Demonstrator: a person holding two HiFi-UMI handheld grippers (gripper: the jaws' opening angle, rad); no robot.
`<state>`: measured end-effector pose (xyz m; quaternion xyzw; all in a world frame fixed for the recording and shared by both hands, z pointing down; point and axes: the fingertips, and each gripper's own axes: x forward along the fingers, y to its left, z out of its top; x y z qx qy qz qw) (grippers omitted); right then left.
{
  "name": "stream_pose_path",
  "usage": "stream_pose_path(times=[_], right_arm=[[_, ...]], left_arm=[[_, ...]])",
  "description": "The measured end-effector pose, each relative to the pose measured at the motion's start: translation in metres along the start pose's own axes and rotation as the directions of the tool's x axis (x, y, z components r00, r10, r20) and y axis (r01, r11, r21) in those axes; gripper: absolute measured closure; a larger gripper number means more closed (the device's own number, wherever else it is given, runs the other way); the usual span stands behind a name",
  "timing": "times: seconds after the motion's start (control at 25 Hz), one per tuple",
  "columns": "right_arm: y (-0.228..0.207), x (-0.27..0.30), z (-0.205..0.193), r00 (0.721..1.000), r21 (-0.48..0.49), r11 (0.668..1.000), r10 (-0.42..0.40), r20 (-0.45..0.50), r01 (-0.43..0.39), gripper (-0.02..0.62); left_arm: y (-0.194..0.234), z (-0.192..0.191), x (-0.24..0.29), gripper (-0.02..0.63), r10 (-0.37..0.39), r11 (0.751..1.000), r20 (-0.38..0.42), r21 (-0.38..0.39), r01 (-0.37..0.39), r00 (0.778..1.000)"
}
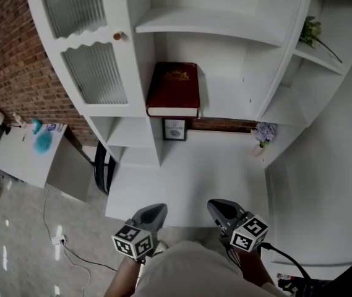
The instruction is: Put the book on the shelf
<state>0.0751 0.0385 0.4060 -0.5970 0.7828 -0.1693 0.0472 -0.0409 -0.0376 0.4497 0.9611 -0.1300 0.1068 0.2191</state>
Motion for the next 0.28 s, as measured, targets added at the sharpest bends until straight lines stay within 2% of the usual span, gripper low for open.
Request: stream_pose_path(times=[0.28], right_arm=[[-0.0016, 0.0015, 0.0014, 1.000, 0.003, 1.000, -0.012, 0.004, 0.012, 0.594]], left_arm=[[0.0036, 0.0036, 0.0027, 0.598, -0.010, 1.000, 0.004, 0.003, 0.010, 1.000]])
